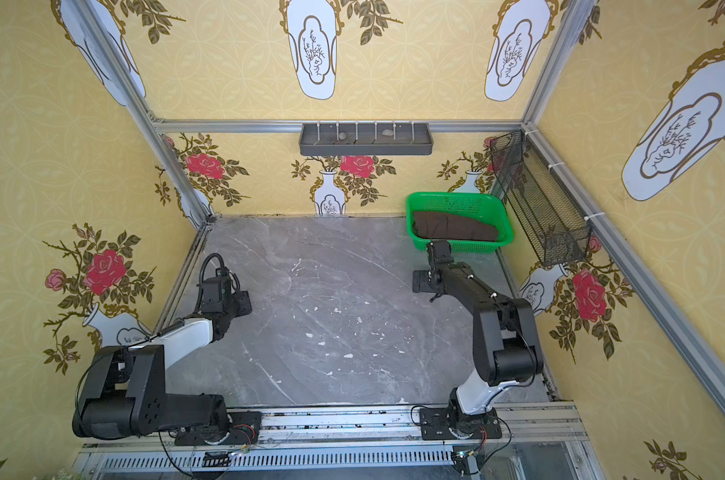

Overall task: Roll up the long pants
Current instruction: Reset both arms

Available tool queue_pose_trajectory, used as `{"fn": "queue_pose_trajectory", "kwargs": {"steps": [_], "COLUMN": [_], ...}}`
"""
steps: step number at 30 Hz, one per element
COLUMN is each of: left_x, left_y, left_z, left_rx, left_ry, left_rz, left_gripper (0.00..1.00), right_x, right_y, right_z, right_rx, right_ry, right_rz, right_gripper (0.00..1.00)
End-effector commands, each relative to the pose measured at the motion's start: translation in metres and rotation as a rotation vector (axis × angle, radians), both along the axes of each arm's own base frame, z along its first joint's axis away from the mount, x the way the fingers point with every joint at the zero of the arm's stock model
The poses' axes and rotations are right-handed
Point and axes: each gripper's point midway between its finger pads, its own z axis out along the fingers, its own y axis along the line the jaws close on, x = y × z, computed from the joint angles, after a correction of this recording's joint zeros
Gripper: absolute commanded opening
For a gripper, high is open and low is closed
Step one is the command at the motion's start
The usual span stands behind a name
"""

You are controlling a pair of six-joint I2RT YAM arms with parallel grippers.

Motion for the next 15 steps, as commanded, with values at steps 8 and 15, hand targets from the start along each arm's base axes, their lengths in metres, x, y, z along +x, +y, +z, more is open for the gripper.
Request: {"fn": "queue_pose_trajectory", "kwargs": {"steps": [8, 15], "left_x": [0.025, 0.022], "left_y": [-0.037, -0.042], "left_z": [0.043, 0.035], "left_rx": [-0.003, -0.004], "left_ry": [-0.333, -0.357], "left_rz": [-0.239, -0.269], "left_gripper": [0.99, 0.99], "right_x": [0.050, 0.018], "right_y": [-0.026, -0.041], "right_z": [0.054, 0.077], "right_rx": [-0.157, -0.097], "right_ry": [-0.583, -0.540], "right_rz": [0.059, -0.074], "right_gripper": [0.98, 0.98]}}
